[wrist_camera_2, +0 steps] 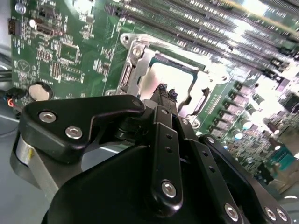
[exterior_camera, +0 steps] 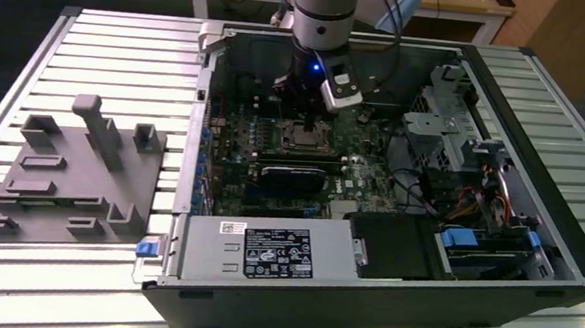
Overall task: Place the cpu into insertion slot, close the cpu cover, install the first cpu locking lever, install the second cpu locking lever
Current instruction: 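Close the cpu cover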
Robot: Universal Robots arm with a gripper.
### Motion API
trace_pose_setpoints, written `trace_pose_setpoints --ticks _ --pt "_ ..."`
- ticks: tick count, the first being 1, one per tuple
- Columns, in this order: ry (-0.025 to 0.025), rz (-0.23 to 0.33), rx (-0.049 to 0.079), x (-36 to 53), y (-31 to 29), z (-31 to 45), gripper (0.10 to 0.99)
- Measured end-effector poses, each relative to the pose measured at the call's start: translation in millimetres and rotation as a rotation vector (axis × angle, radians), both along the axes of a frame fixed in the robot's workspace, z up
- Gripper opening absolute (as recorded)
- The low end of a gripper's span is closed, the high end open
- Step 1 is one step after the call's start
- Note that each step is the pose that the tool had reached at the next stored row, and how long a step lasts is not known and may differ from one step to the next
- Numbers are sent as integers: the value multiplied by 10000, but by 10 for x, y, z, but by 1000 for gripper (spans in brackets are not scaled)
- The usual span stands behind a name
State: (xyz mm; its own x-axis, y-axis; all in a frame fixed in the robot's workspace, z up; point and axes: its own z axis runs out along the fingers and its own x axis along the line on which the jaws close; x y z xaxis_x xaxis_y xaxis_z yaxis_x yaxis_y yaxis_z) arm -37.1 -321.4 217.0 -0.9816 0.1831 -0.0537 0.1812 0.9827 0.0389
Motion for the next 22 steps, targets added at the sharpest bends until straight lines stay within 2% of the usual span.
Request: trace_pose_setpoints --ticks 3,7,13,18,22 --pt "-1 1 1 -10 -33 -12 106" --pt "-1 7 0 -40 -40 -31 106" --pt "-1 7 0 -165 -41 -48 106" --pt "-1 14 0 -235 -50 -71 106" --pt "0 376 0 -261 -51 -87 106"
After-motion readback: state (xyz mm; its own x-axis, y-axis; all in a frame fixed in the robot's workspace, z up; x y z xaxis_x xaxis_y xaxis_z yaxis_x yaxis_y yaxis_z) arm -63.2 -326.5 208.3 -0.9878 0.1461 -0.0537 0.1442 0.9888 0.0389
